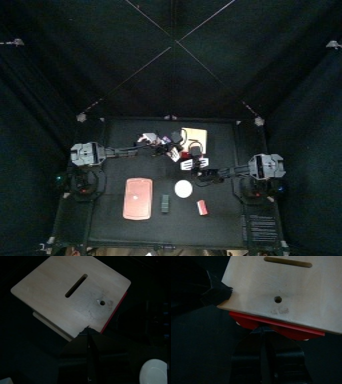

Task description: Close drawer

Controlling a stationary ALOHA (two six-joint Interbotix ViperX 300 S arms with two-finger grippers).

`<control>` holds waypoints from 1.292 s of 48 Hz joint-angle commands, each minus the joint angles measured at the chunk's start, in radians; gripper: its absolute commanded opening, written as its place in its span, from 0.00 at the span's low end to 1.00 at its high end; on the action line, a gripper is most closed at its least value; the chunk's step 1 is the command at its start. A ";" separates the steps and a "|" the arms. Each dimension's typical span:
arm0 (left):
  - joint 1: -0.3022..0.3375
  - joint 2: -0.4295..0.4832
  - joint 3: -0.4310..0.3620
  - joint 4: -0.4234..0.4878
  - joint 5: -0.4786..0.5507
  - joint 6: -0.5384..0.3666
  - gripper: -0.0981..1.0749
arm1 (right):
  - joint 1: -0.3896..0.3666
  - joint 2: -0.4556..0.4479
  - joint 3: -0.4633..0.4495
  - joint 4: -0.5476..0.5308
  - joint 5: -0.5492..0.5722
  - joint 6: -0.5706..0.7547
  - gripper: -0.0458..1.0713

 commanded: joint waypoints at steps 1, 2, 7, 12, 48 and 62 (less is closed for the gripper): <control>-0.002 -0.044 -0.014 0.005 -0.017 0.002 0.41 | 0.026 -0.057 -0.020 -0.003 0.012 0.002 0.30; -0.002 -0.048 -0.014 0.006 -0.020 0.002 0.41 | 0.031 -0.060 -0.020 -0.003 0.017 0.002 0.30; -0.002 -0.066 -0.012 0.012 -0.038 0.000 0.41 | 0.060 -0.074 -0.020 -0.006 0.049 0.002 0.30; -0.002 -0.086 -0.008 0.014 -0.049 0.002 0.41 | 0.097 -0.087 -0.020 -0.008 0.084 0.002 0.30; -0.109 -0.357 0.299 0.080 -0.302 0.000 0.41 | 0.186 -0.083 -0.044 0.008 0.101 0.000 0.30; -0.186 -0.502 0.434 0.098 -0.339 0.000 0.41 | 0.218 -0.095 -0.049 0.006 0.100 -0.002 0.30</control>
